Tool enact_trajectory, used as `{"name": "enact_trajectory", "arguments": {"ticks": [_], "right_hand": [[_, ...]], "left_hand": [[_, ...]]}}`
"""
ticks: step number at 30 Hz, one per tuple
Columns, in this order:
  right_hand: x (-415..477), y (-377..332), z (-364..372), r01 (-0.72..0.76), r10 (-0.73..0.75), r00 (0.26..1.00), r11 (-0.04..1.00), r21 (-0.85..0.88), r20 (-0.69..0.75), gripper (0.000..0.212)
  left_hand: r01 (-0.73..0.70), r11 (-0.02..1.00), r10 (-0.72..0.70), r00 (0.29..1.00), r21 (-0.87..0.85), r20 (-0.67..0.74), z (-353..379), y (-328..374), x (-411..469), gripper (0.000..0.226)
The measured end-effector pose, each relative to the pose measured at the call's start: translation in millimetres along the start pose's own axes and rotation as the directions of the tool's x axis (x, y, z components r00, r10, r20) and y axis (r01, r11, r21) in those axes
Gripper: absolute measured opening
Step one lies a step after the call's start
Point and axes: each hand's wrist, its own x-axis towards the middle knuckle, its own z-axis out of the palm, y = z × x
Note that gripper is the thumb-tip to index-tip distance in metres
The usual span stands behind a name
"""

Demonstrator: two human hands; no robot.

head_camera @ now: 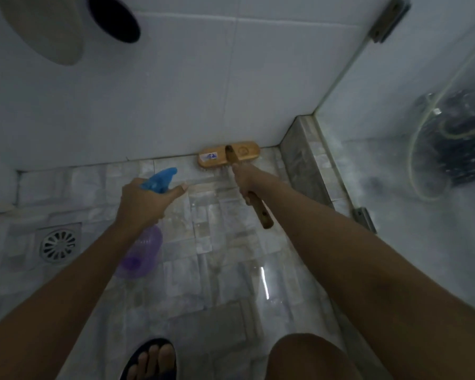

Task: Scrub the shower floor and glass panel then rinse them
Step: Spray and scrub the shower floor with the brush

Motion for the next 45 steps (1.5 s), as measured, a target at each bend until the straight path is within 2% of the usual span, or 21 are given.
{"name": "enact_trajectory", "arguments": {"ticks": [1, 2, 3, 4, 6, 9, 12, 14, 18, 20, 23, 27, 30, 34, 38, 41, 43, 45], "right_hand": [[-8.9, 2.8, 2.4, 0.003, -0.003, 1.000, 1.000, 0.029, 0.020, 0.051], [-17.3, 11.3, 7.8, -0.010, 0.009, 1.000, 0.999, 0.053, 0.023, 0.052], [-25.7, 26.8, 13.8, -0.039, 0.037, 0.999, 0.997, 0.062, 0.035, 0.037], [-40.6, 46.5, 17.2, -0.046, 0.046, 0.998, 0.999, -0.003, 0.040, 0.026], [-66.0, 92.9, 27.8, -0.046, 0.053, 0.996, 0.995, -0.086, 0.076, 0.052], [-89.3, 119.4, 40.3, -0.054, 0.073, 0.989, 0.987, -0.151, 0.129, 0.062], [-81.2, 79.2, 47.5, -0.009, 0.034, 0.992, 0.978, -0.206, 0.119, 0.054], [-57.3, 36.2, 57.4, 0.083, -0.066, 0.994, 0.973, -0.216, 0.082, 0.049], [-25.0, -26.6, 70.4, 0.163, -0.138, 0.981, 0.966, -0.198, 0.135, 0.038], [-33.3, -18.2, 64.5, 0.146, -0.114, 0.982, 0.963, -0.228, 0.148, 0.046], [-62.0, 34.0, 52.9, 0.058, -0.016, 0.990, 0.952, -0.301, 0.141, 0.058], [-77.3, 77.5, 47.4, -0.020, 0.073, 0.988, 0.937, -0.350, 0.139, 0.068], [-66.7, 37.9, 71.9, 0.023, 0.014, 0.991, 0.959, -0.282, 0.130, 0.060], [-40.0, -52.3, 108.4, 0.238, -0.208, 0.965, 0.948, -0.209, 0.158, 0.036], [-31.5, -83.1, 111.9, 0.217, -0.180, 0.967, 0.954, -0.209, 0.181, 0.027], [-43.8, -40.6, 98.2, 0.203, -0.145, 0.965, 0.942, -0.269, 0.219, 0.035], [-49.2, 5.2, 87.3, 0.194, -0.113, 0.965, 0.914, -0.356, 0.236, 0.059], [-49.4, 43.0, 80.9, 0.188, -0.076, 0.967, 0.859, -0.477, 0.244, 0.073]], "left_hand": [[0.006, 1.000, -0.006, 1.000, 0.002, -0.007, -4.8, -1.7, -2.0, 0.051], [0.004, 1.000, -0.004, 1.000, 0.011, -0.013, -9.9, -3.8, -4.4, 0.048], [-0.007, 1.000, 0.007, 1.000, 0.023, -0.016, -14.7, -6.7, -6.8, 0.046], [-0.020, 0.999, 0.021, 1.000, 0.033, -0.019, -19.4, -10.1, -8.5, 0.043], [-0.040, 0.998, 0.041, 0.999, 0.048, -0.025, -31.4, -17.5, -12.1, 0.040], [-0.048, 0.996, 0.051, 0.998, 0.076, -0.036, -46.7, -30.1, -16.0, 0.043], [-0.009, 0.994, 0.017, 0.997, 0.110, -0.076, -53.5, -43.6, -19.5, 0.044], [0.018, 0.990, -0.005, 0.996, 0.142, -0.087, -53.7, -51.1, -23.5, 0.041], [0.064, 0.992, -0.054, 0.994, 0.110, -0.095, -57.2, -63.5, -28.3, 0.048], [0.071, 0.992, -0.064, 0.996, 0.101, -0.068, -63.6, -65.4, -28.3, 0.056], [0.032, 0.996, -0.027, 0.998, 0.082, -0.057, -76.4, -66.8, -30.0, 0.056], [0.020, 0.998, -0.012, 0.993, 0.067, -0.115, -86.7, -70.1, -28.7, 0.054], [0.029, 0.998, -0.019, 0.988, 0.060, -0.151, -82.9, -72.7, -26.2, 0.042], [0.055, 0.998, -0.050, 0.978, 0.020, -0.204, -77.2, -71.7, -26.8, 0.045], [0.044, 0.998, -0.051, 0.965, -0.034, -0.256, -82.6, -65.5, -26.8, 0.043], [0.042, 0.999, -0.048, 0.962, -0.027, -0.270, -92.0, -63.5, -25.3, 0.046], [0.062, 0.998, -0.068, 0.958, -0.029, -0.280, -102.1, -69.8, -24.1, 0.047], [0.074, 0.996, -0.083, 0.954, -0.041, -0.289, -113.3, -79.0, -25.2, 0.046]]}}
